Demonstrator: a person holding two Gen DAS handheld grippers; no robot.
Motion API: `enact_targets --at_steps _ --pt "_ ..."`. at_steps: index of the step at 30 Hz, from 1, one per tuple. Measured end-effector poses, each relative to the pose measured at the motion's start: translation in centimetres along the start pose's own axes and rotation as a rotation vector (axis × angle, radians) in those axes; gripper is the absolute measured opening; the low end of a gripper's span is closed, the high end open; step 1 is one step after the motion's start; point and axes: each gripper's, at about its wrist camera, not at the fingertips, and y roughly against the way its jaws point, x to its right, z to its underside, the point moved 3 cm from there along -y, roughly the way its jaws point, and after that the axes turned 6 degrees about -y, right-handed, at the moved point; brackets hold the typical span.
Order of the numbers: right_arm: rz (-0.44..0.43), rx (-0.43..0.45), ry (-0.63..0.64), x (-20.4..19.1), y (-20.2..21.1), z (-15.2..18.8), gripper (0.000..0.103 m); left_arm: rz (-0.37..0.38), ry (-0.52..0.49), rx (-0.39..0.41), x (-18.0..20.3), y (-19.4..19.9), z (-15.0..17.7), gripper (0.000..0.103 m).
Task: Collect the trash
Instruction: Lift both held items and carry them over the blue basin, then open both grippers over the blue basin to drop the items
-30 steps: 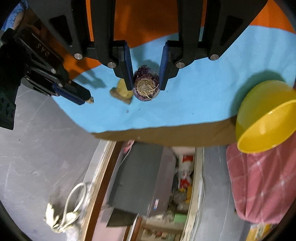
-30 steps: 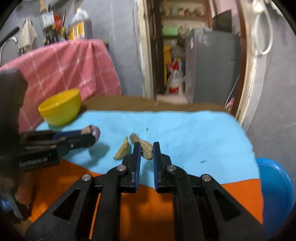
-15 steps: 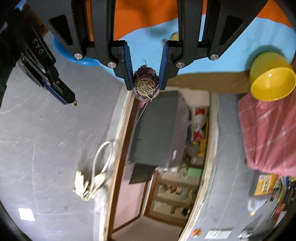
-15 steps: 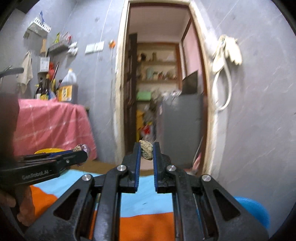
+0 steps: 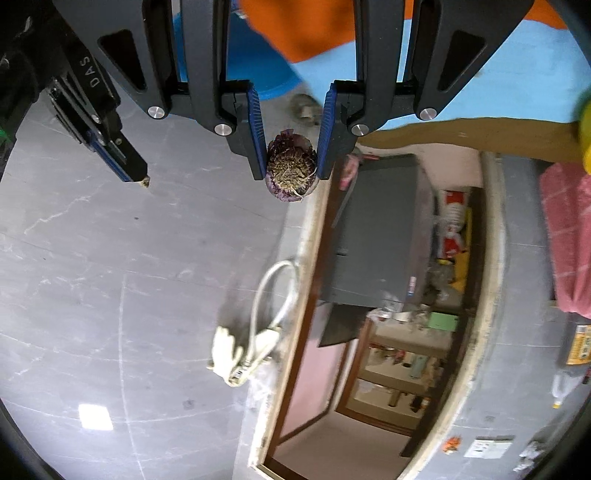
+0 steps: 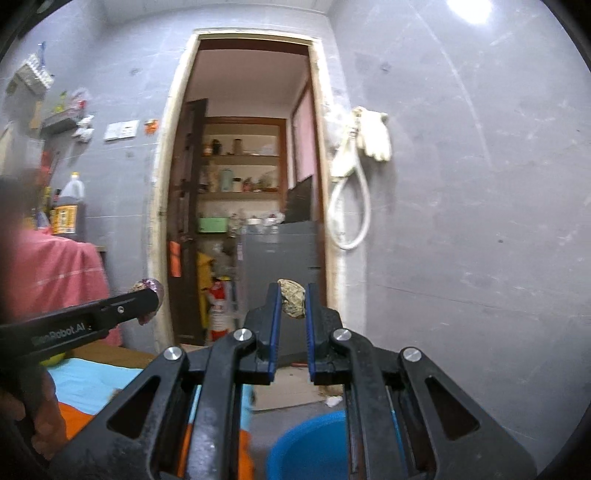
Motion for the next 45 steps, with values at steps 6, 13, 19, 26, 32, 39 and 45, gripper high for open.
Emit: enact_targets --at_steps 6,13,19,26,32,39,45 --pt "0.092 -0.064 -0.039 3.5 -0.5 0.5 0.016 0.06 -0.014 -0.069 3.1 -3.1 0.8 0.023" --pt "0.159 -0.261 -0.077 6.2 -3.4 3.2 0.016 0.112 0.016 -0.259 5.1 -7.6 3.7 0.023" --pt "0.164 -0.35 -0.104 7.1 -4.6 4.6 0.016 0.132 0.035 -0.377 5.4 -9.9 6.4 0.023" --pt "0.153 -0.416 -0.121 7.4 -5.2 5.9 0.017 0.123 0.043 -0.465 4.7 -11.2 8.9 0.024" --pt "0.152 -0.446 -0.122 7.6 -5.7 6.5 0.017 0.131 0.056 -0.493 4.5 -11.2 9.5 0.027" --pt "0.152 -0.453 -0.125 7.9 -6.0 6.5 0.022 0.106 0.074 -0.475 3.7 -10.4 8.8 0.033" --pt "0.142 -0.435 -0.127 7.7 -5.8 6.2 0.044 0.059 0.078 -0.446 2.5 -9.4 7.9 0.039"
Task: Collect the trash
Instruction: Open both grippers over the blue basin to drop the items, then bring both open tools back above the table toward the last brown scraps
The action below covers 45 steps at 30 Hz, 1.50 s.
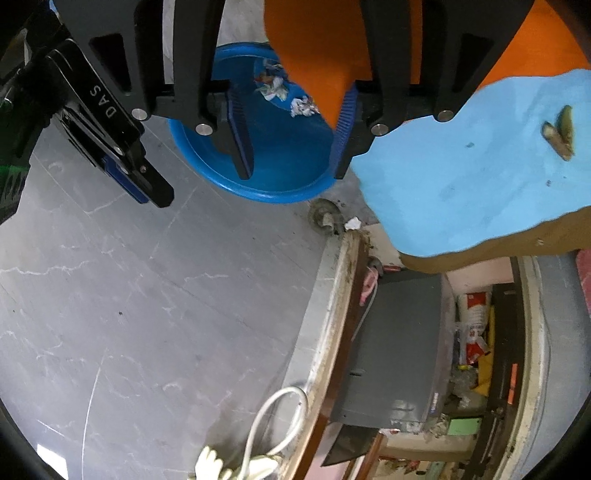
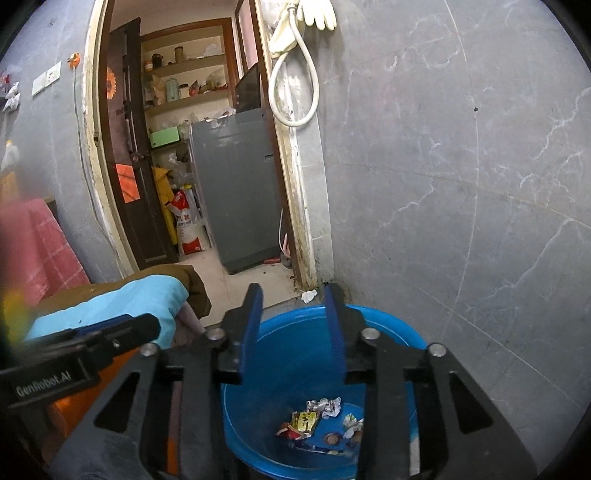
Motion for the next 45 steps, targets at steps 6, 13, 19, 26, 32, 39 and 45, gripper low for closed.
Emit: enact_targets --at_steps 6,13,19,26,32,39,45 --pt "-0.024 0.062 -0.016 -0.5 1.0 -0.4 0.067 -0.056 0.001 0.065 -1.4 2.5 -0.5 0.055" --pt "-0.07 0.179 -0.034 -1.4 3.0 -0.9 0.093 -0.14 0.018 0.159 -3.6 6.0 -0.7 0.075" --pt "-0.132 0.274 -0.012 -3.4 4.7 -1.1 0.103 -0.243 0.071 0.302 -6.2 10.2 -0.1 0.101" --pt "-0.189 0.355 0.066 -6.8 5.9 -1.0 0.103 -0.351 0.069 0.378 -8.6 13.8 0.6 0.101" --pt "-0.238 0.402 0.096 -9.5 6.8 -0.4 0.103 -0.454 0.04 0.43 -10.3 16.6 2.1 0.102" --pt "-0.286 0.416 0.126 -12.5 6.8 0.4 0.103 -0.561 0.033 0.461 -13.0 19.3 4.0 0.102" --pt "-0.333 0.372 0.189 -15.4 6.3 1.6 0.103 -0.649 0.037 0.478 -15.4 20.8 5.3 0.102"
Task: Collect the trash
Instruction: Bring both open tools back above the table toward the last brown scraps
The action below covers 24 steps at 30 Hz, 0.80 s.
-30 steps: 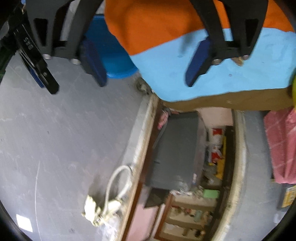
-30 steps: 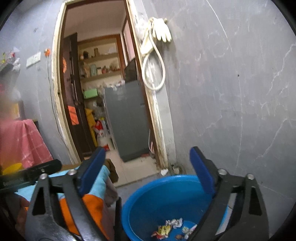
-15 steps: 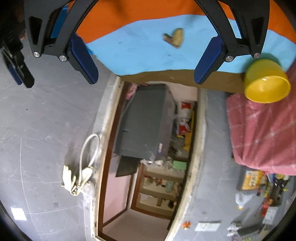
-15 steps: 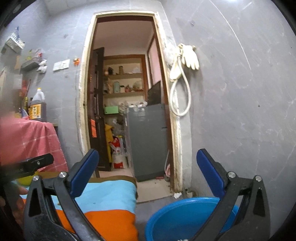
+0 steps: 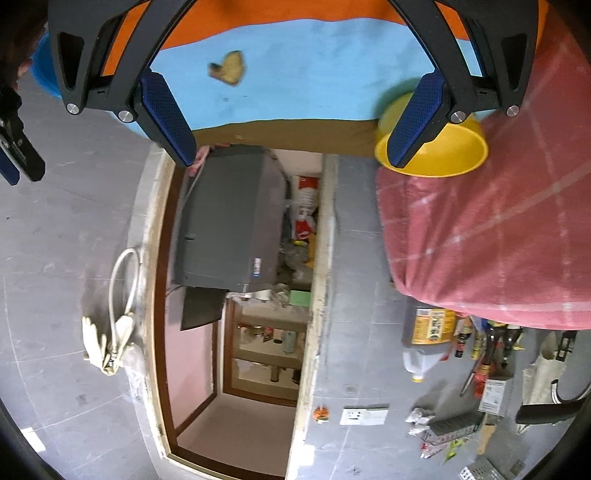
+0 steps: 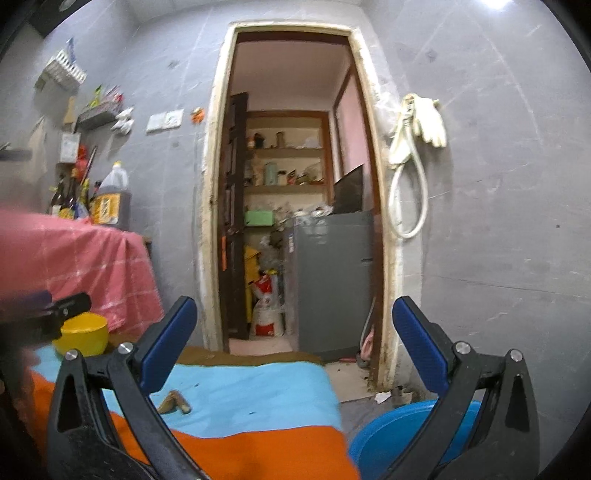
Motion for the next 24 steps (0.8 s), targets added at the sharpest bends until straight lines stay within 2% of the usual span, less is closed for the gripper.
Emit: enact_targets --at_steps 4,9,13,17,23,24 --pt "-0.037 -0.058 0.034 -1.7 -1.2 1.0 0.103 -0.023 -0.007 -0.017 -1.6 -0.5 0.9 0.102" --pt "-0.07 -0.114 0.047 -3.1 -2.3 2.0 0.103 -0.011 0.02 -0.04 -3.1 -1.1 1.8 0.102" --pt "-0.095 -0.195 0.062 -3.9 -3.8 2.9 0.103 0.042 0.032 -0.106 -3.2 -2.2 2.2 0.102" --pt "-0.122 -0.32 0.101 -4.7 -5.8 4.2 0.103 0.091 0.006 -0.213 -2.7 -3.7 2.8 0.101" --pt "-0.131 -0.486 0.138 -5.2 -8.2 6.2 0.102 0.08 0.007 -0.355 -2.3 -5.9 4.4 0.101" --pt "-0.135 -0.511 0.142 -5.2 -8.5 6.5 0.098 0.078 0.009 -0.374 -2.3 -6.1 4.7 0.101"
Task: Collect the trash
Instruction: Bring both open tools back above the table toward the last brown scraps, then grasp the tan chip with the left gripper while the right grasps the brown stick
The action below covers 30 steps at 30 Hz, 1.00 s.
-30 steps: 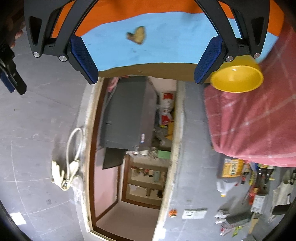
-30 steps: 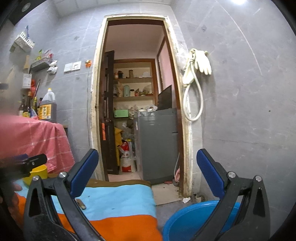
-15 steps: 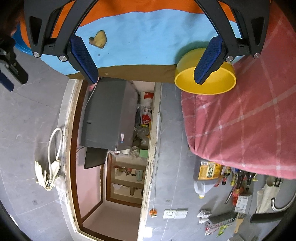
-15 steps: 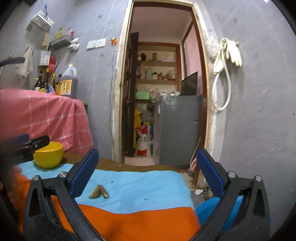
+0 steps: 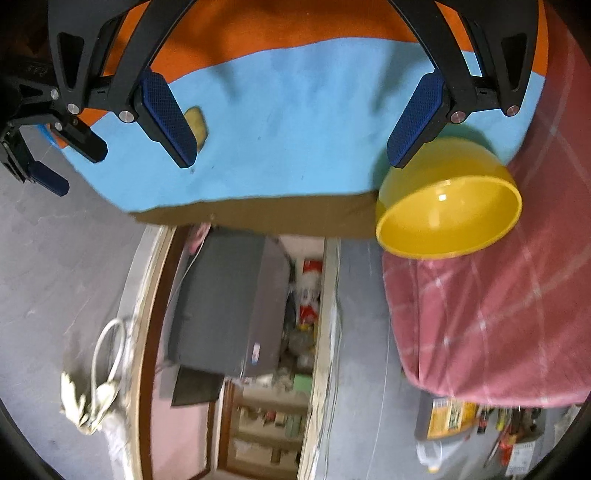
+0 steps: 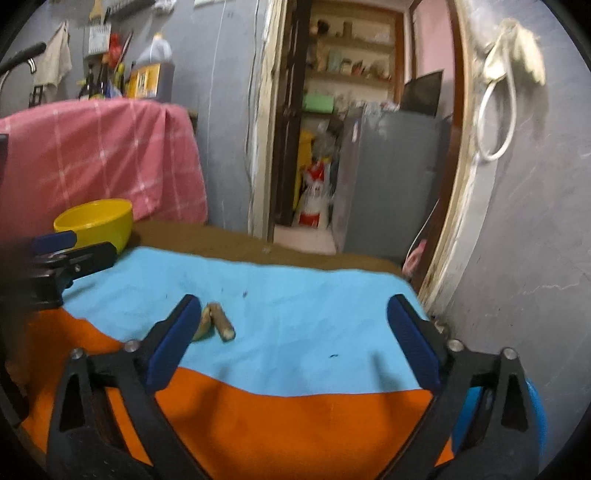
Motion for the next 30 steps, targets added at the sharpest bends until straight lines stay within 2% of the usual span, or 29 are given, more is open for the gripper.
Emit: enact_targets --at_steps 3,6,10,14,17,21,25,30 --pt "-0.044 -0.119 0.026 -0.3 -2.0 0.5 0.084 -0.005 0.013 -0.068 -0.1 -1.1 0.7 0.101" --pt "-0.062 -0.219 0.075 -1.2 -3.7 1.0 0.075 -0.002 0.022 -0.117 -0.1 -1.8 1.2 0.101" --pt "-0.08 -0.308 0.15 -2.5 -5.5 1.4 0.067 0.0 0.03 -0.16 -0.2 -2.5 1.6 0.101" --pt "-0.122 -0.385 0.176 -3.2 -7.0 1.8 0.05 0.009 0.049 -0.191 -0.4 -3.0 1.8 0.101" --pt "-0.138 -0.412 0.176 -3.3 -7.6 1.8 0.043 0.024 0.06 -0.203 -0.6 -3.2 1.9 0.099" --pt "-0.177 -0.43 0.199 -3.8 -7.7 2.0 0.023 0.036 0.065 -0.219 -0.5 -3.4 1.7 0.093" --pt "-0.166 -0.406 0.203 -3.7 -7.0 2.2 0.022 0.054 0.045 -0.234 -0.2 -3.6 1.6 0.087" --pt "-0.132 -0.371 0.13 -2.1 -5.8 2.3 0.022 0.093 -0.039 -0.245 1.1 -3.9 1.5 0.084"
